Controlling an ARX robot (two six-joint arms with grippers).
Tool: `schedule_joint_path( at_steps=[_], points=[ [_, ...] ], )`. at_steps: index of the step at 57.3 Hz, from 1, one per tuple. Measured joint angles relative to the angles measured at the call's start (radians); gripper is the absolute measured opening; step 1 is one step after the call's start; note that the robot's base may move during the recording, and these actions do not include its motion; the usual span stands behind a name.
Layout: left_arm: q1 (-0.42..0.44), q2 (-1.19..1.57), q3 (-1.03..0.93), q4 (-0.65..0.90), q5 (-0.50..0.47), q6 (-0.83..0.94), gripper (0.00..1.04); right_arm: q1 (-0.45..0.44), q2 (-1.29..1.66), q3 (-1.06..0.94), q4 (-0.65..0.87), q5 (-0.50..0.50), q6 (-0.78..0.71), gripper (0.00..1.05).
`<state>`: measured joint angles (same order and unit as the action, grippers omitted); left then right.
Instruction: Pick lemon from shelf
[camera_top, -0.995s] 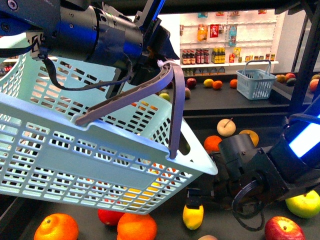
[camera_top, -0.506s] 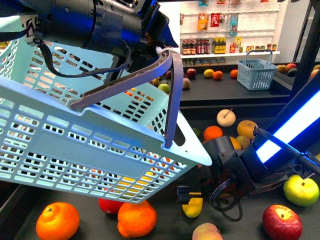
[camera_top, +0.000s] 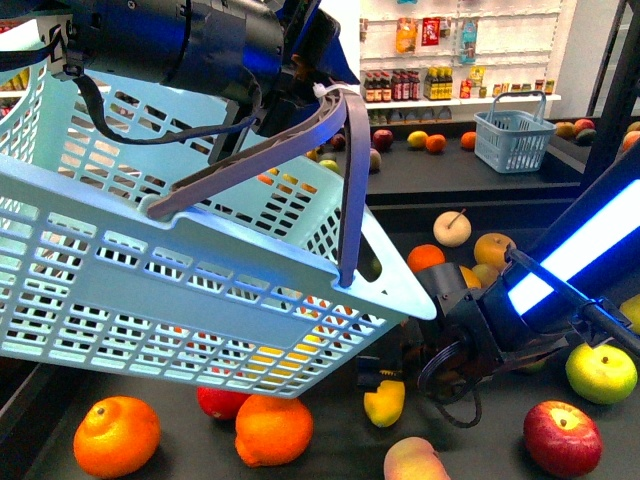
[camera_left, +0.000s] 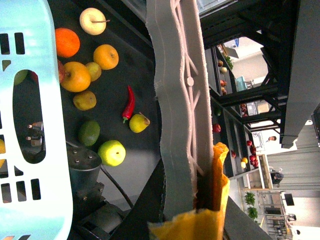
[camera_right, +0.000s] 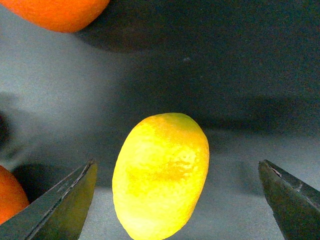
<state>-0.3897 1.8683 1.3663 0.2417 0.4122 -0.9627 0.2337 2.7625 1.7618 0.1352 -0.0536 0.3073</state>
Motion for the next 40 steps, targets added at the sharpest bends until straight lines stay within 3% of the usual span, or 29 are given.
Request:
schedule_joint_path(
  at_steps=[40],
  points=[
    [0.0,0.0,0.0,0.0,0.001,0.0,0.11,-0.009,0.098,0.151,-0.11,-0.003,0.076,0.97]
  ],
)
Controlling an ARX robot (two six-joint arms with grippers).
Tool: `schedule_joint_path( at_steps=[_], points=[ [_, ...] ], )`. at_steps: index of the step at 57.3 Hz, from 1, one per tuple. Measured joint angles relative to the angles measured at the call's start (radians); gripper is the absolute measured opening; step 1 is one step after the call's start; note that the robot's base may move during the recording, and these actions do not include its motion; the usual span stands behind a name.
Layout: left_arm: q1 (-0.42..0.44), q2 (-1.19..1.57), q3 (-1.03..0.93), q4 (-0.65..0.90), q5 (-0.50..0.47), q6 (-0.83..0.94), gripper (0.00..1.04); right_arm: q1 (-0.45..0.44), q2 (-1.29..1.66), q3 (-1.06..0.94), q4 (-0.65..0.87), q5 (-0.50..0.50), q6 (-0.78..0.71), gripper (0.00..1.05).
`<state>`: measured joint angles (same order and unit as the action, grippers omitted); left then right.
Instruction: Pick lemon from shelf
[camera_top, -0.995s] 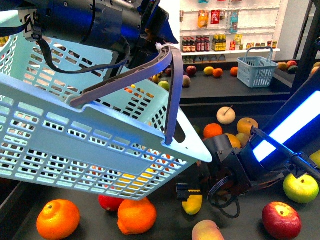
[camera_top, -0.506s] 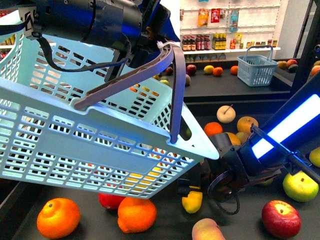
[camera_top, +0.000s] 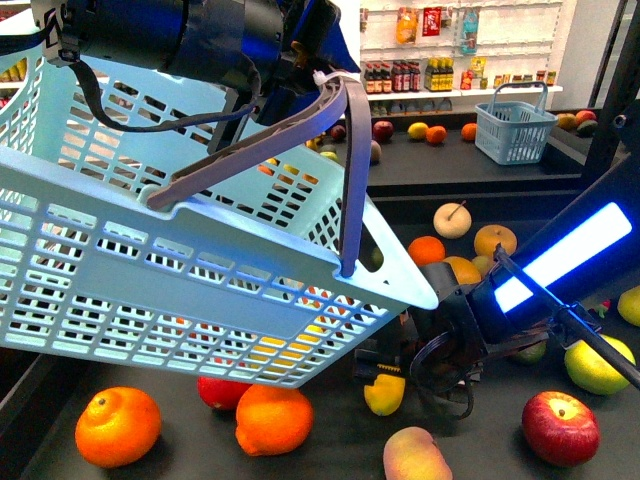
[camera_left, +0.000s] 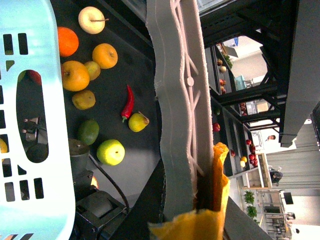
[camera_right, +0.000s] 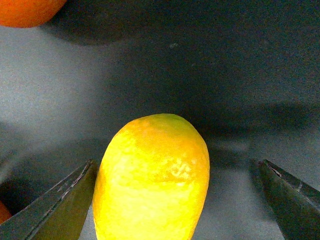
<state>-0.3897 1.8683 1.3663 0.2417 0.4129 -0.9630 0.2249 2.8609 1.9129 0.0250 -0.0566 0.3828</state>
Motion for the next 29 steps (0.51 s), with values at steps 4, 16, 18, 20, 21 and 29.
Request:
schedule_joint_path(
  at_steps=[4,16,18,20,21,29],
  points=[
    [0.0,0.0,0.0,0.0,0.0,0.0,0.11,0.0,0.005,0.005,-0.001,-0.004,0.004,0.97],
    [0.0,0.0,0.0,0.0,-0.001,0.0,0.11,0.0,0.021,0.012,-0.008,-0.011,0.014,0.97],
    [0.0,0.0,0.0,0.0,-0.001,0.0,0.11,0.0,0.023,0.013,-0.009,-0.011,0.014,0.97],
    [0.0,0.0,0.0,0.0,-0.001,0.0,0.11,0.001,0.023,0.016,-0.013,-0.011,0.014,0.97],
    [0.0,0.0,0.0,0.0,-0.001,0.0,0.11,0.001,0.024,0.017,-0.014,-0.011,0.015,0.97],
    [0.0,0.0,0.0,0.0,0.0,0.0,0.11,0.002,0.03,0.02,-0.021,-0.013,0.018,0.77]
  ],
)
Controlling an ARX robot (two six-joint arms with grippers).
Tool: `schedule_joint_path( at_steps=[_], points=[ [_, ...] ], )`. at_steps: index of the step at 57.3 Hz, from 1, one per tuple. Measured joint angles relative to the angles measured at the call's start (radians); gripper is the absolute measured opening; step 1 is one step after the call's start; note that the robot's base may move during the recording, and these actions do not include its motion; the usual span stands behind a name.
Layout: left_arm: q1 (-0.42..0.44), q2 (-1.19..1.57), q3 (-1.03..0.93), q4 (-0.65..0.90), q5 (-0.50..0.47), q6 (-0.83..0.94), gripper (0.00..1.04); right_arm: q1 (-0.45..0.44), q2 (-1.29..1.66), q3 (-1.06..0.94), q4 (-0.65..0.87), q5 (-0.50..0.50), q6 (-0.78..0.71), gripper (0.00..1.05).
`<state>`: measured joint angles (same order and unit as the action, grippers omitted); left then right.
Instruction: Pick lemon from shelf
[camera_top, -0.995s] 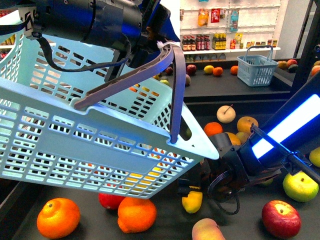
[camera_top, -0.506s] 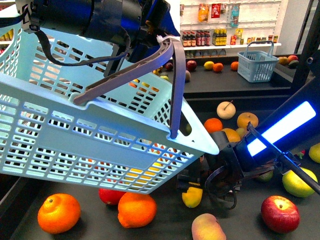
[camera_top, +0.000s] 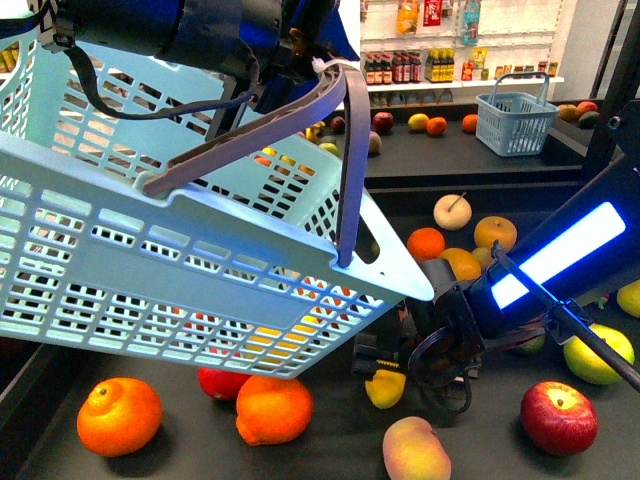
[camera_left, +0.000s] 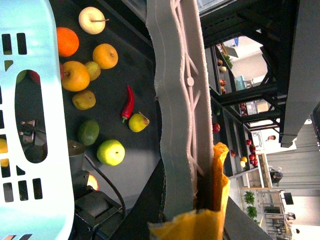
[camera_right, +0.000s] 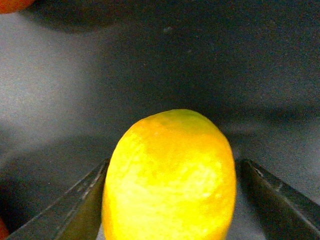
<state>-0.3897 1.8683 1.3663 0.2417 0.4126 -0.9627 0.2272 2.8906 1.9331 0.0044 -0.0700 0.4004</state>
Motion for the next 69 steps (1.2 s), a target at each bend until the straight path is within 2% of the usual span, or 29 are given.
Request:
schedule_joint_path(
  at_steps=[8,14,35,53,69],
  points=[
    [0.0,0.0,0.0,0.0,0.0,0.0,0.11,0.0,0.003,0.0,0.001,0.0,0.0,0.59],
    [0.0,0.0,0.0,0.0,0.0,0.0,0.11,0.0,0.003,0.0,0.002,-0.001,0.001,0.55],
    [0.0,0.0,0.0,0.0,0.0,0.0,0.11,-0.005,-0.043,-0.094,0.06,0.019,-0.008,0.55],
    [0.0,0.0,0.0,0.0,0.0,0.0,0.11,-0.074,-0.291,-0.377,0.219,0.048,-0.08,0.55],
    [0.0,0.0,0.0,0.0,0.0,0.0,0.11,-0.136,-0.568,-0.609,0.302,0.005,-0.123,0.55]
  ],
)
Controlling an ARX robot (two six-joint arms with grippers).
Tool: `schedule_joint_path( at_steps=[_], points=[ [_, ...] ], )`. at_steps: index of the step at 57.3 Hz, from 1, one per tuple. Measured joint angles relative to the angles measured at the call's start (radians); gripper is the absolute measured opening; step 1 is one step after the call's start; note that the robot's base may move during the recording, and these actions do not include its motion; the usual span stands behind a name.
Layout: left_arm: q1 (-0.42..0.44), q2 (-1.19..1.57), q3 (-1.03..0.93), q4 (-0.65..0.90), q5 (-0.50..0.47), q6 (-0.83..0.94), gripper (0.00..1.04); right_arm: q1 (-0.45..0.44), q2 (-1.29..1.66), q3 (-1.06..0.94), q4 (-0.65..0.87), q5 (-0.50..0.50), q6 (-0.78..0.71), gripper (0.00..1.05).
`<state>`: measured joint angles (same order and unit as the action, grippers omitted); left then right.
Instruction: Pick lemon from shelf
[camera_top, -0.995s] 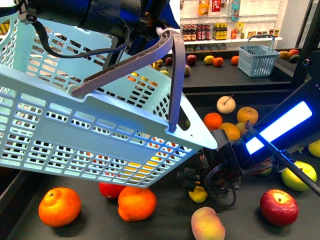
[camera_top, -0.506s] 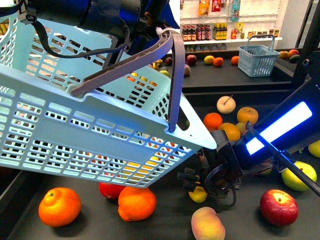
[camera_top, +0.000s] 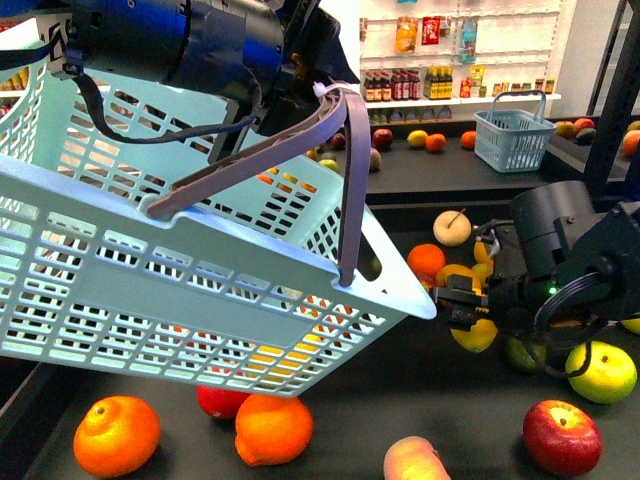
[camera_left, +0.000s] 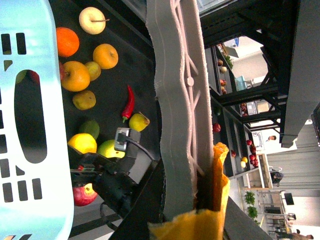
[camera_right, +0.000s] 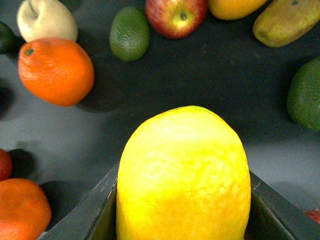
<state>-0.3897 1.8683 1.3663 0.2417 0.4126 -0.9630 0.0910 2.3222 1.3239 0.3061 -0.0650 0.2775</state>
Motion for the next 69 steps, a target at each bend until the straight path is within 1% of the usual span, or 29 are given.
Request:
schedule_joint_path(
  at_steps=[14,26,42,55,57,61,69],
  points=[
    [0.0,0.0,0.0,0.0,0.0,0.0,0.11,0.022,-0.223,-0.129,0.013,-0.053,-0.002,0.54],
    [0.0,0.0,0.0,0.0,0.0,0.0,0.11,0.088,-0.37,-0.173,0.014,-0.09,0.036,0.54],
    [0.0,0.0,0.0,0.0,0.0,0.0,0.11,0.192,-0.383,-0.173,0.014,-0.085,0.083,0.54],
    [0.0,0.0,0.0,0.0,0.002,0.0,0.11,0.232,-0.34,-0.15,0.026,-0.082,0.103,0.54],
    [0.0,0.0,0.0,0.0,0.002,0.001,0.11,0.235,-0.334,-0.15,0.031,-0.08,0.105,0.57],
    [0.001,0.0,0.0,-0.001,0.003,0.002,0.11,0.236,-0.325,-0.15,0.042,-0.082,0.117,0.7],
    [0.001,0.0,0.0,-0.001,0.0,0.002,0.11,0.236,-0.322,-0.151,0.063,-0.083,0.124,0.9]
  ],
)
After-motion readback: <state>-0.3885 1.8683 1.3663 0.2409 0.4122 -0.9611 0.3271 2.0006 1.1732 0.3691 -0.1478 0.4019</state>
